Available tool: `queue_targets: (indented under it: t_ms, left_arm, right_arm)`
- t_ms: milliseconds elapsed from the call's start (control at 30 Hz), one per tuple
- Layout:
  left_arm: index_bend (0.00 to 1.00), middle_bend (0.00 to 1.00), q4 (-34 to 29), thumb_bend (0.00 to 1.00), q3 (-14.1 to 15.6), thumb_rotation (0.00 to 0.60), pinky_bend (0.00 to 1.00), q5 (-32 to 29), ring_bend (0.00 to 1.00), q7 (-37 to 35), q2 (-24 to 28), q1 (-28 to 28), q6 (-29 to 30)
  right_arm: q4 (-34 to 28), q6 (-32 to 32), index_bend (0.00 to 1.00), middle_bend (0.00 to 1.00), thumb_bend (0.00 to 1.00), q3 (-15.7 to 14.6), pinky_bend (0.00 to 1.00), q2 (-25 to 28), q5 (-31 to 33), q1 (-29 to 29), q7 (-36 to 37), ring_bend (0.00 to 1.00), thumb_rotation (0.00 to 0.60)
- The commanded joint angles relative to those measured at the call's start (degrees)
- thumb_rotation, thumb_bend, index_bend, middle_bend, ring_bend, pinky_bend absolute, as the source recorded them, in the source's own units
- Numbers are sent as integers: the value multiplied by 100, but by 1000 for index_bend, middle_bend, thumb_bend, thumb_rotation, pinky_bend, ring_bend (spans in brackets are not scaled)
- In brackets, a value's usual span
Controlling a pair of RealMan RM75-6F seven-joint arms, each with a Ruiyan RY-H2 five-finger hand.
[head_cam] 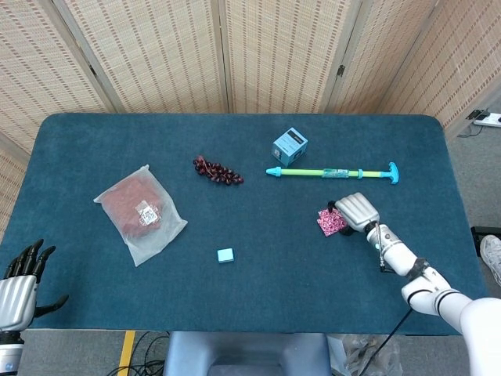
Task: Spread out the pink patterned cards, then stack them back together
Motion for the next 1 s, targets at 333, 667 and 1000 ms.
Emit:
queue_targets:
  t_ms: [333,667,1000]
  left_arm:
    - [146,43,-68,184,-9,600,151,-12,46,52,13,-3,11]
    - [146,43,-93,184,-11,600,151,-10,46,58,20,-9,12]
    - [146,43,-94,184,-29,600,151,-12,46,34,32,-12,31]
  right_arm:
    - [718,28,398,952,264,-268,1000,-249,-349,194,669,1000,600]
    - [841,39,308,950,264,-344,1000,-264,-397,236,846,1000,600]
    - [724,222,269,950,268,-361,1000,-146,-400,190,887,1000,600]
